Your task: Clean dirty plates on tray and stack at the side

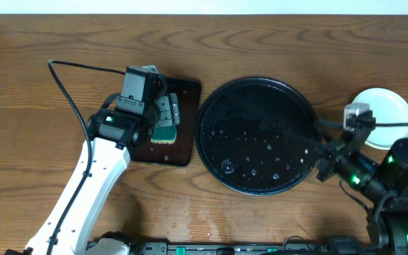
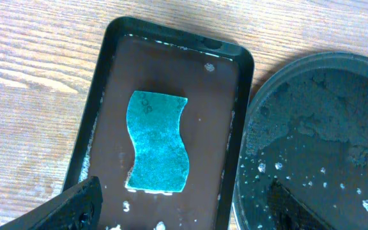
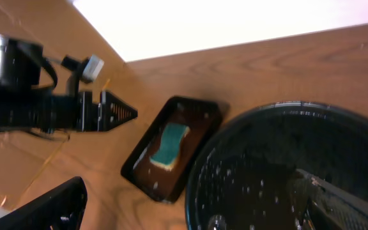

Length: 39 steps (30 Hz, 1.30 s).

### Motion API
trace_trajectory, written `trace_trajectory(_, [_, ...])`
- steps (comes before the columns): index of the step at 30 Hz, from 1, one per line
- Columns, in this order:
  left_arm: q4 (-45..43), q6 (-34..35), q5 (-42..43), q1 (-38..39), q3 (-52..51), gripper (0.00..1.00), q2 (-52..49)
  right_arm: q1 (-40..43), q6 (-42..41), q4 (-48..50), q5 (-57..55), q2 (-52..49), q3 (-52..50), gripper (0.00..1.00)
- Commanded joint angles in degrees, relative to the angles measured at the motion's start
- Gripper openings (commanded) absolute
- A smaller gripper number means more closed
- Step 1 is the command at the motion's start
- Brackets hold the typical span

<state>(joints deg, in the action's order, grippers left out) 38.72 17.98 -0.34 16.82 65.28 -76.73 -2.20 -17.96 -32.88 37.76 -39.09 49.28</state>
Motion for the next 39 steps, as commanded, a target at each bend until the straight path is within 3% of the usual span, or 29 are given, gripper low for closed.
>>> trace_trajectory(1, [0.0, -0.2, -0.1, -0.2, 1.4, 0.83, 0.0, -0.8, 4.2, -4.1, -1.8, 1.3, 0.4, 0.99])
trace_trajectory(6, [0.0, -0.2, -0.1, -0.2, 1.4, 0.84, 0.0, -0.9, 9.0, -10.8, -9.4, 1.4, 0.1, 0.99])
trace_trajectory(12, [0.0, -0.2, -0.1, -0.2, 1.4, 0.84, 0.0, -1.2, 23.2, 1.9, -11.5, 6.4, -10.3, 0.99])
trace_trajectory(21, [0.0, -0.2, -0.1, -0.2, 1.4, 0.84, 0.0, -1.2, 23.4, 10.2, -14.4, 30.1, -34.6, 0.99])
trace_trajectory(25, [0.0, -0.2, -0.1, -0.2, 1.4, 0.83, 0.0, -0.9, 23.4, 11.5, -16.7, 39.3, -40.5, 0.99])
trace_trajectory(36, [0.0, -0.2, -0.1, -0.2, 1.4, 0.83, 0.0, -0.4, 23.4, 30.7, -16.8, 38.8, -49.0, 0.99])
trace_trajectory(39, [0.0, -0.2, -0.1, -0.2, 1.4, 0.83, 0.0, -0.5, 23.3, 30.4, -16.7, 38.8, -49.0, 0.99])
